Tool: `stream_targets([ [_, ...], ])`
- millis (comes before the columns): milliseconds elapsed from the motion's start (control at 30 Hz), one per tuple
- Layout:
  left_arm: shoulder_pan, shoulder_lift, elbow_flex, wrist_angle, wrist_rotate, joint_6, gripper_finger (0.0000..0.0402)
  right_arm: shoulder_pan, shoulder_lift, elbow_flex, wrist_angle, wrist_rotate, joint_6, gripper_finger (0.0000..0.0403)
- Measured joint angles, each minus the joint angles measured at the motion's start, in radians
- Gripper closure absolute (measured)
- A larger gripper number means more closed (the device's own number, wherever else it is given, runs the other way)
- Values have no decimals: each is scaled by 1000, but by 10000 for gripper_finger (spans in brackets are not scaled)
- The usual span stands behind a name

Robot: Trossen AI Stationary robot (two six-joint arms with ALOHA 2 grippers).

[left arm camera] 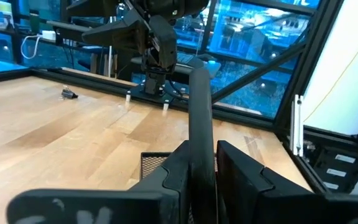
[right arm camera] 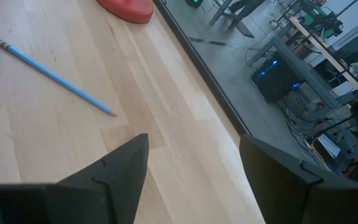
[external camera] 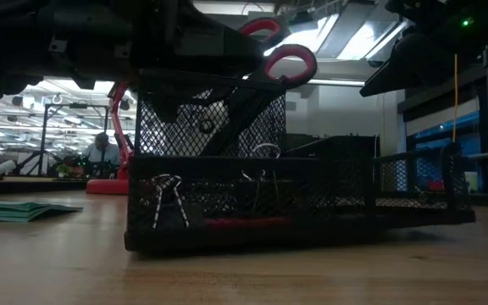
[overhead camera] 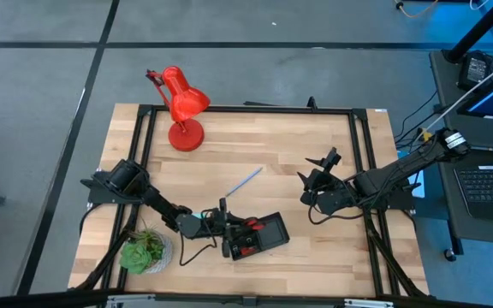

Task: Pick and place office supplies into organizer
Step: Put the black scissors into the black desk organizer

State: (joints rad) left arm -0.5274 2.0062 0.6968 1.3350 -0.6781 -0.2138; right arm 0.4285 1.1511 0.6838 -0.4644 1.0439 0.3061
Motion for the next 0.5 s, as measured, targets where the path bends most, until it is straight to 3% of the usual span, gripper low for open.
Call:
stream_targets([
  [500,0,-63,-2,-14,31,9,288,0,0,0,-10,-1,0,148],
])
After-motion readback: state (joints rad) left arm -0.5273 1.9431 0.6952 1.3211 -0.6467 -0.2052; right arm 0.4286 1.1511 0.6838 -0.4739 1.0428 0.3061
